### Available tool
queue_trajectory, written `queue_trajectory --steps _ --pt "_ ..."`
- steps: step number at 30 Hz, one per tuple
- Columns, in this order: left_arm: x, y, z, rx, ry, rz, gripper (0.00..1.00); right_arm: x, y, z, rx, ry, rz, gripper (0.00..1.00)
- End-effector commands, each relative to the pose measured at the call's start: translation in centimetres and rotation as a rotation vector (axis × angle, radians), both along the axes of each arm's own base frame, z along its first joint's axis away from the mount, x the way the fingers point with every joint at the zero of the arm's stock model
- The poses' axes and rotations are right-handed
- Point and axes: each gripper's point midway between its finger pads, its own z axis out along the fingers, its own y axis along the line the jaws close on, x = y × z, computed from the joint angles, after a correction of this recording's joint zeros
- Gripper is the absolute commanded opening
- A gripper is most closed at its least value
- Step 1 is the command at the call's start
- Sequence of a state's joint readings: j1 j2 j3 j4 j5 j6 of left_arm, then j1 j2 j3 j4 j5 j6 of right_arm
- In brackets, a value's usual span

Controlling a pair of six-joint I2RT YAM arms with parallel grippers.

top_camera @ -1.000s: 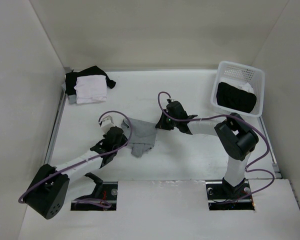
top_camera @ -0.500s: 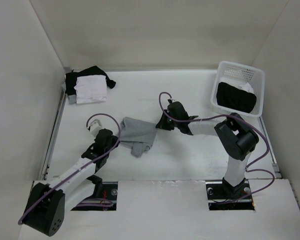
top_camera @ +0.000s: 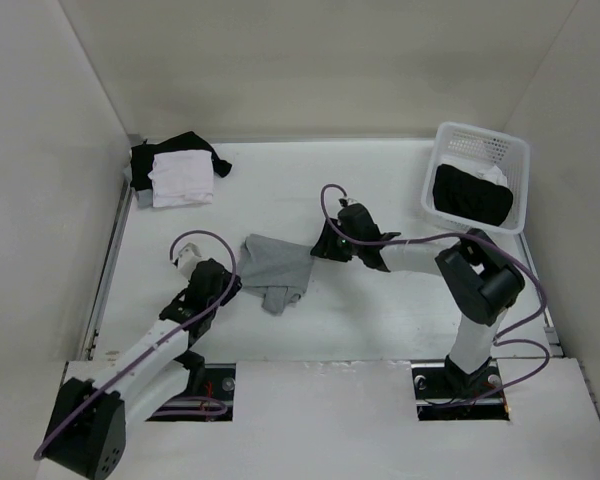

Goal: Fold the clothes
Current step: Fold the tank top

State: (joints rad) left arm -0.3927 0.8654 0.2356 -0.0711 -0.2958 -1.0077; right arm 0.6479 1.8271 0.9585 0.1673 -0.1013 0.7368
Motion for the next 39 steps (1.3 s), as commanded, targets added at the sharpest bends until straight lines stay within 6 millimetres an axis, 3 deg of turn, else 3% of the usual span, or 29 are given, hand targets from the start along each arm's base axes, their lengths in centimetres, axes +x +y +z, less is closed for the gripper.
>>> queue_trajectory --steps 1,4,6,9,11,14,19,22,29,31,34,37,39 --pt "1.3 0.0 5.5 -0.014 -0.146 0.029 0.29 0.8 -0.7 5.0 0.028 -0.125 -0.029 0.46" --pt "2.0 -1.4 9.0 0.027 -0.216 -0.005 0.23 -0.1 -1.0 6.8 0.014 -0.173 -0.034 0.47" --pt "2.8 -4.0 10.2 0.029 -0.229 -0.072 0.20 -1.1 -0.5 7.2 0.008 -0.183 -0.010 0.38" --pt "4.4 -8.3 10.0 0.022 -0.224 -0.171 0.19 -3.9 2.1 6.7 0.024 -0.157 0.080 0.14" --pt "5.6 -9.7 8.6 0.017 -0.201 -0.196 0.18 -5.9 4.2 6.1 0.037 -0.134 0.154 0.10" --pt "7.5 -9.3 6.0 0.018 -0.175 -0.168 0.16 -7.3 5.8 5.1 0.055 -0.121 0.181 0.09" --pt "10.4 -8.0 3.8 0.041 -0.183 -0.133 0.15 -7.6 6.5 1.8 0.058 -0.051 0.179 0.09" --pt "11.9 -7.2 2.8 0.044 -0.171 -0.111 0.15 -8.5 5.5 -0.6 0.033 0.006 0.158 0.08" --pt "13.9 -5.3 0.1 0.015 -0.134 -0.056 0.15 -10.6 3.1 -3.6 -0.009 0.067 0.132 0.09" --pt "13.9 -5.1 0.8 -0.009 -0.155 -0.051 0.16 -10.8 3.2 -3.2 0.006 0.059 0.132 0.10" --pt "13.7 -4.7 3.8 -0.037 -0.236 -0.052 0.26 -10.6 3.1 -2.0 0.019 0.035 0.128 0.15" --pt "12.2 -4.0 7.2 -0.051 -0.319 -0.047 0.37 -10.3 3.4 -0.5 0.040 0.007 0.136 0.26" --pt "10.6 -3.2 8.3 -0.054 -0.345 -0.039 0.45 -10.2 3.9 1.2 0.067 -0.025 0.146 0.36"
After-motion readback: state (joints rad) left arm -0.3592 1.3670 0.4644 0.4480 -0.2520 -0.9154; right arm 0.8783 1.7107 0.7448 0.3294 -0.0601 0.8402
